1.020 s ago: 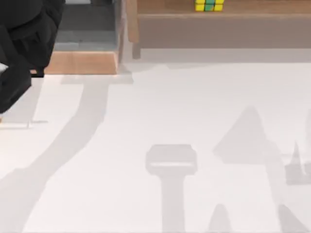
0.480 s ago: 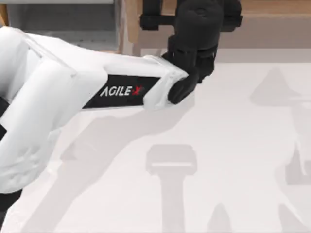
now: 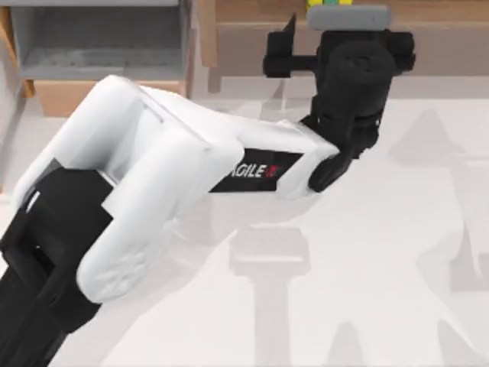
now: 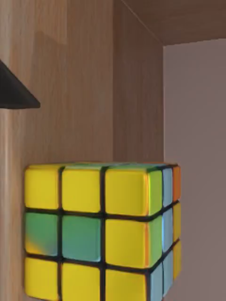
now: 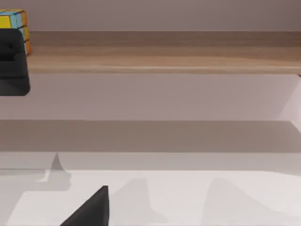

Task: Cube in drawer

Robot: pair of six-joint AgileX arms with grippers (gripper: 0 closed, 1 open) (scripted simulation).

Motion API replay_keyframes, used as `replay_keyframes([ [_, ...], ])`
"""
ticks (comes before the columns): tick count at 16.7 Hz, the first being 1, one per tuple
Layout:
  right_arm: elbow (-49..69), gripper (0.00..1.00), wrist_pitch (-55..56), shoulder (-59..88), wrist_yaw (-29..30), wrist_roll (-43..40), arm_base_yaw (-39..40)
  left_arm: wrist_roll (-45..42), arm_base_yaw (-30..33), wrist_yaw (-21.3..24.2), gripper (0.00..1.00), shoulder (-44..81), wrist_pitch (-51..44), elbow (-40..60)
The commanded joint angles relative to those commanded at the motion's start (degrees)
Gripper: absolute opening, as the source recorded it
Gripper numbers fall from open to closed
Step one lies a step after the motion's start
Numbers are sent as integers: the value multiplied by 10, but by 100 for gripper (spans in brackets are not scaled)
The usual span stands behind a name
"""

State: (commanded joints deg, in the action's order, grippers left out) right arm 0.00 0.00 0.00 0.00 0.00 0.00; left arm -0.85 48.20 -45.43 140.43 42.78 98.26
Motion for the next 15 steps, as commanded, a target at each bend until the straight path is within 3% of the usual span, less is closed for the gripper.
replay_keyframes([
  [7,0,100,0,0,0,0,0,1,-2,2,100,13,-2,15],
  [15,0,100,0,0,0,0,0,-1,-37,37,100,84,-86,176],
])
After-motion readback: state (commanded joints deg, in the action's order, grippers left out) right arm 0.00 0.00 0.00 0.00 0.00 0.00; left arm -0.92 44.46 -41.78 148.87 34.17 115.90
